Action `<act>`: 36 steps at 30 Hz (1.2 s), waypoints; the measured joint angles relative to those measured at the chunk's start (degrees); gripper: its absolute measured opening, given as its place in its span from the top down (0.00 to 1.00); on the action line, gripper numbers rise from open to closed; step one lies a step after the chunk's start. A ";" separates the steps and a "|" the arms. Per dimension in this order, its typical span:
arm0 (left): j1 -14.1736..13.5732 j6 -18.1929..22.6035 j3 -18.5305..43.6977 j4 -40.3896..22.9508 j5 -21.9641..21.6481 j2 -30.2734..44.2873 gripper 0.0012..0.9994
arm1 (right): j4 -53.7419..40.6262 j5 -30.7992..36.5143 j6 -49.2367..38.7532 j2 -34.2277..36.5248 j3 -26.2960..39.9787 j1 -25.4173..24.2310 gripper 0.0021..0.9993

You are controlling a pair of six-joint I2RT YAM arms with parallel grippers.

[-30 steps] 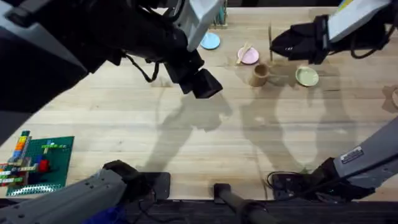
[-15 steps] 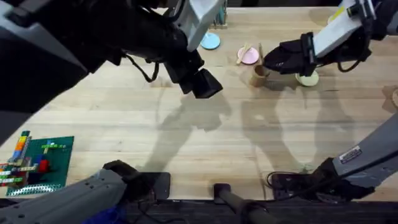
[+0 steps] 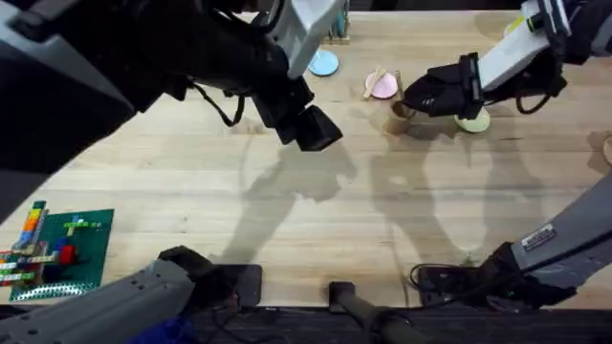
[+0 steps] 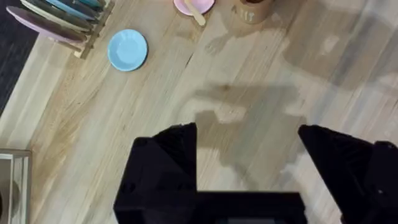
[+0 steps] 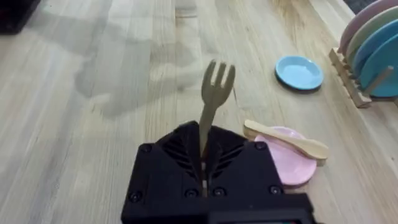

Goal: Pick up a utensil and set it on the pink plate, then put the other utensil in the container.

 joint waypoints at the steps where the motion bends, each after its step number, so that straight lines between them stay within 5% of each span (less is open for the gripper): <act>1: 0.00 0.00 0.00 0.00 -0.01 0.01 0.00 | 0.00 0.00 0.00 0.02 0.00 0.01 0.97; 36: 0.00 0.00 0.00 0.00 -0.02 0.02 0.00 | -5.46 -0.81 -0.20 -0.01 5.62 1.57 0.97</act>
